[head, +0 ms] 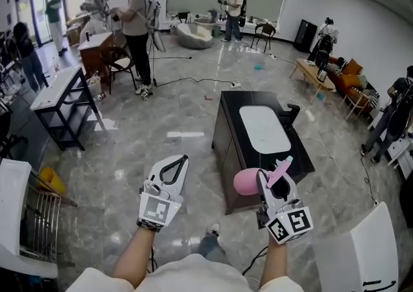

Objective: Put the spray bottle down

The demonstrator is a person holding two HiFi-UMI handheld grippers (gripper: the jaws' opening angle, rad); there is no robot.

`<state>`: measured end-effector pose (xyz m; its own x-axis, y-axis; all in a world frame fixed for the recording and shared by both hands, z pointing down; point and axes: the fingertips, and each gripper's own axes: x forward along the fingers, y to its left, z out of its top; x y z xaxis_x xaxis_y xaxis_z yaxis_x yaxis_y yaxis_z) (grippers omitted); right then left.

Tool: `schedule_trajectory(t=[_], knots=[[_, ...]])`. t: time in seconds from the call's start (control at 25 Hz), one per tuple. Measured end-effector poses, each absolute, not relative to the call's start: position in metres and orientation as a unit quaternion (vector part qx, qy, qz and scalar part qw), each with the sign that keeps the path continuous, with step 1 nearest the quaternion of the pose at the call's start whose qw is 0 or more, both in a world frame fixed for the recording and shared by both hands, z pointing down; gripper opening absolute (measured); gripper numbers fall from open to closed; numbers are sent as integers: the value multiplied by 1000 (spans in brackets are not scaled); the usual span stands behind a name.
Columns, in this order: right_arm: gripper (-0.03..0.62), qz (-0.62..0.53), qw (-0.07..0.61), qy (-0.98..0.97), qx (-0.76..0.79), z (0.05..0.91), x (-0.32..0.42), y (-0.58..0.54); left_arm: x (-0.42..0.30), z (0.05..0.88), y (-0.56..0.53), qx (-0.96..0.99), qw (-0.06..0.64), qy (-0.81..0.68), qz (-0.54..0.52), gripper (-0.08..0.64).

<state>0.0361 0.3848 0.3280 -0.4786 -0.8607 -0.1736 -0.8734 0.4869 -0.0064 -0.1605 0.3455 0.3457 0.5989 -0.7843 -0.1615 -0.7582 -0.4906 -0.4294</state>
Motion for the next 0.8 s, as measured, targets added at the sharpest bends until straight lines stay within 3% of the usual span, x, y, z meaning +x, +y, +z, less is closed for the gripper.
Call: schedule_trajectory(t=[0.16,0.56,0.8], knots=[[152,41,77,864,-496,330,59,313,-134,350,273,-874,189,447,-13,5],[152,40,63,874,-480,317,113,153,-74,335,116,-877,181,445,2,5],[152,40,61,879,-470,316,137,88,-45,345,55,-884,142,445,-7,5]])
